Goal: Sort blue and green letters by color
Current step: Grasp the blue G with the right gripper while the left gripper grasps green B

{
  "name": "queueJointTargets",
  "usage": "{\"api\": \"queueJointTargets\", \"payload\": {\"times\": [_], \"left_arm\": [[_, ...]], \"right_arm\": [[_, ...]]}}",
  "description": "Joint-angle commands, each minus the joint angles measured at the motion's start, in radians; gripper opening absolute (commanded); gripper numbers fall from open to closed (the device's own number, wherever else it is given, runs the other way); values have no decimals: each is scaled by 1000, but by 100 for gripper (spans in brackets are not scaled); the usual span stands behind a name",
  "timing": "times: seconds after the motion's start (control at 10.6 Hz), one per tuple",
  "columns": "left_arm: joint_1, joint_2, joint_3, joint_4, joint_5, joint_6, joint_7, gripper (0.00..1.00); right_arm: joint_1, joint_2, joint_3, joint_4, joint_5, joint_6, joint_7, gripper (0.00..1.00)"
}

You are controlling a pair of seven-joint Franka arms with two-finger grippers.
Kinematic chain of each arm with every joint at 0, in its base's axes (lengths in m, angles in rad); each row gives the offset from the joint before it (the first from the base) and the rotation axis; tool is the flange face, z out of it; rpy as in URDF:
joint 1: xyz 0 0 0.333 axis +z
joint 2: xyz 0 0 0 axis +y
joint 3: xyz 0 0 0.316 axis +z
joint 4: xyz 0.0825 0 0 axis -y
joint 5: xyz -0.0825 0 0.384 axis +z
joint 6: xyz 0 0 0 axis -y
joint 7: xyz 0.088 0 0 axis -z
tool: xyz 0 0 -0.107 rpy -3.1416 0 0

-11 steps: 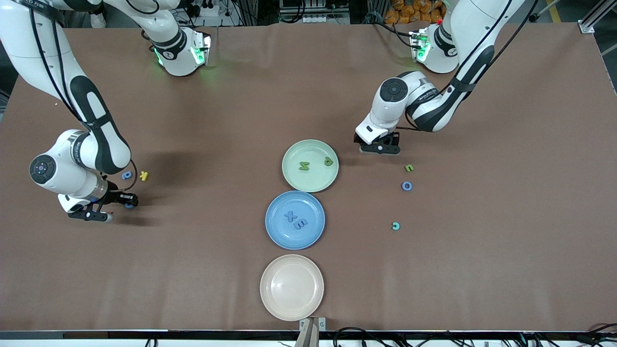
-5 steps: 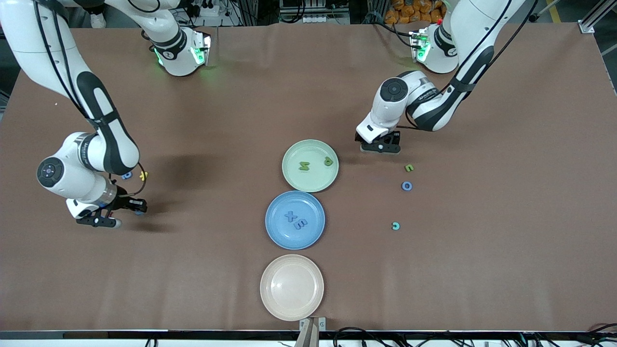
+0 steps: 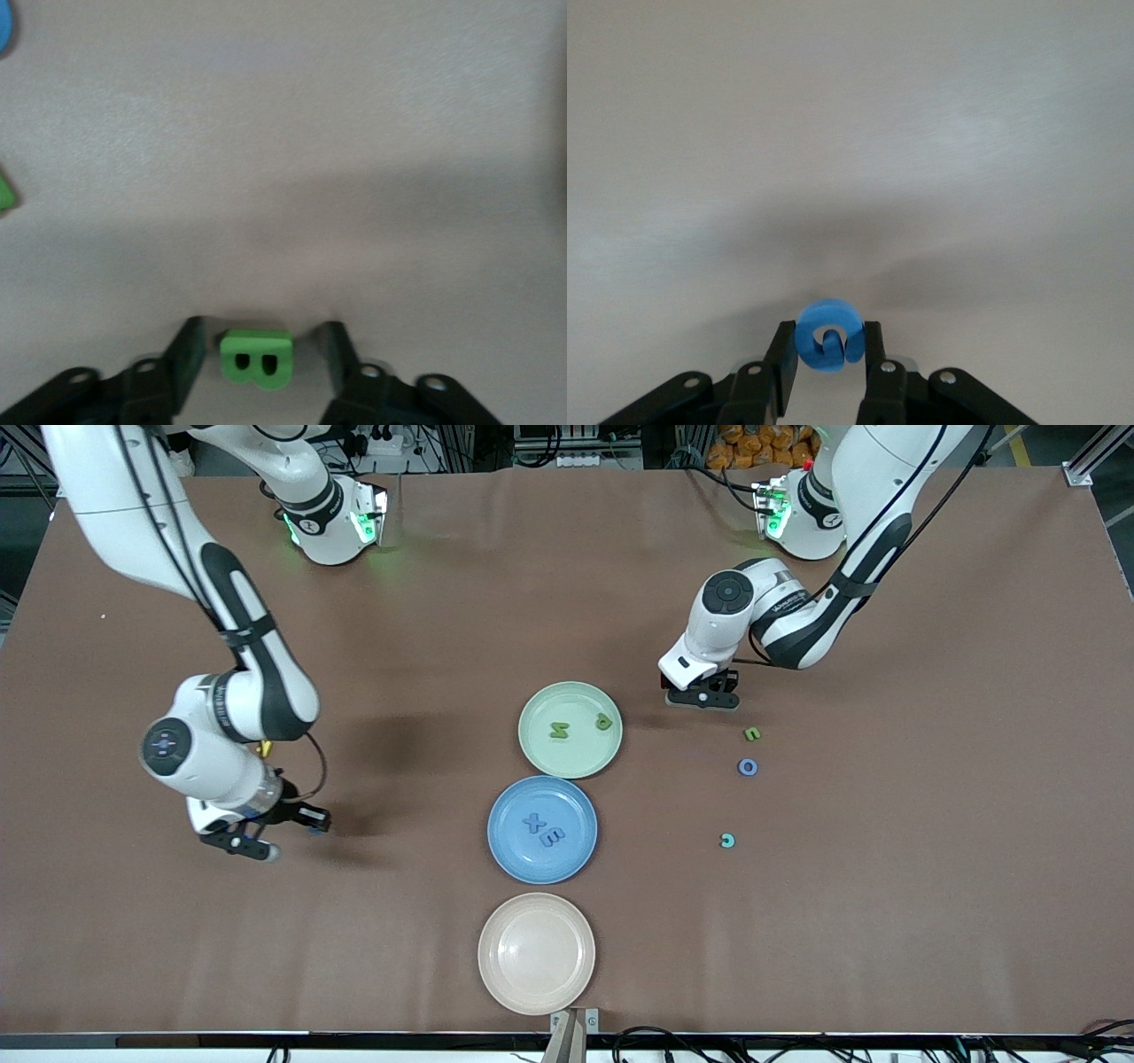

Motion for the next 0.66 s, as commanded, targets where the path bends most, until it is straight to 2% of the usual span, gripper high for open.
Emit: {"api": "queueJointTargets", "payload": {"times": [0.0, 0.38, 0.56], "left_arm": [[19, 5, -13, -9, 35, 23, -5, 0], [19, -15, -30, 21, 33, 23, -116, 0], [11, -9, -88, 115, 21, 25, -320, 0]], "right_arm": [[115, 62, -2, 102, 13, -17, 168, 0], [252, 145, -2, 229, 13, -6, 290, 0], [297, 160, 4, 272, 13, -3, 296, 0]]}}
